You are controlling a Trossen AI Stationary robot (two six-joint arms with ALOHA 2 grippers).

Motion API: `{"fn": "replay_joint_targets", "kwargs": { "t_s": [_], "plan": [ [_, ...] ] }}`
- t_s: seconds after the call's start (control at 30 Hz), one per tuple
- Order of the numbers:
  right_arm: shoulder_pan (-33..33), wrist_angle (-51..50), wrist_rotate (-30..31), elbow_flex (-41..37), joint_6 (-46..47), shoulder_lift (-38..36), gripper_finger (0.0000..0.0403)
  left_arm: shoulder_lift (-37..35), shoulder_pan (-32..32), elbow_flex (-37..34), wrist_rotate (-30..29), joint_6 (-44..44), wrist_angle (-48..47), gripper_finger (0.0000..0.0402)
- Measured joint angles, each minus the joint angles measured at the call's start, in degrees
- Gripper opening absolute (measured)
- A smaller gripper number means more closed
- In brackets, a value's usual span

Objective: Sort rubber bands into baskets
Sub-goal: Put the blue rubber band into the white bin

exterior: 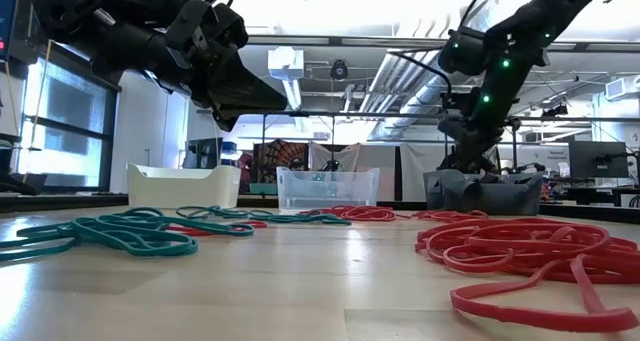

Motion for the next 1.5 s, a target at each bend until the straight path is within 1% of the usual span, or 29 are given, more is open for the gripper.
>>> {"fn": "replay_joint_targets", "kwargs": {
  "t_s": [0.03,0.07,0.17,0.3,0.43,0.63,0.83,0.93,1.03,1.23,1.37,1.43,1.5],
  "plan": [
    [1.6,1.4,0.0,-0.8,0.0,0.0,0.0014,0.0,0.0,0.0,-0.1,0.0,0.0,0.001],
    [3.4,2.7,0.0,-1.4,0.2,0.0,0.0011,0.0,0.0,0.0,-0.3,0.0,0.0,0.001],
    [8.7,5.8,0.0,-2.2,1.7,0.0,0.0018,0.0,0.0,0.0,-2.2,0.0,-1.0,0.001],
    [16.4,10.2,0.2,-2.4,3.1,0.0,0.0003,0.0,0.0,0.0,-4.8,0.0,-4.1,0.001],
    [22.9,16.1,0.2,-2.4,3.1,0.0,0.0004,0.0,0.0,0.0,-6.6,0.6,-6.5,0.001],
    [30.2,22.2,0.2,-2.4,4.0,0.0,0.0001,0.0,0.0,0.0,-6.8,1.7,-6.5,0.001],
    [36.7,23.1,0.2,-2.4,3.0,0.0,0.0,-0.1,1.2,0.0,-6.8,2.1,-6.5,0.001],
    [39.1,24.0,0.3,-2.4,2.4,0.3,0.0,-0.4,2.3,0.0,-5.9,2.0,-6.8,0.001],
    [40.9,26.2,0.3,-2.4,1.5,1.6,0.0,-1.6,3.7,0.0,-5.8,1.5,-9.8,0.001],
    [41.4,33.1,0.3,-2.4,1.3,8.8,0.0,-5.9,6.3,0.0,-6.5,1.5,-19.4,0.001],
    [41.4,39.7,0.3,-2.4,-1.0,14.0,0.0,-8.5,7.2,0.0,-7.2,1.6,-26.4,0.001],
    [41.4,43.1,0.2,-2.4,-1.9,15.7,0.0,-9.4,7.5,0.0,-8.4,1.6,-30.0,0.001],
    [41.4,45.5,0.2,-2.4,-3.3,16.6,0.0,-9.9,7.6,0.0,-10.9,1.3,-33.6,0.001]
  ]
}}
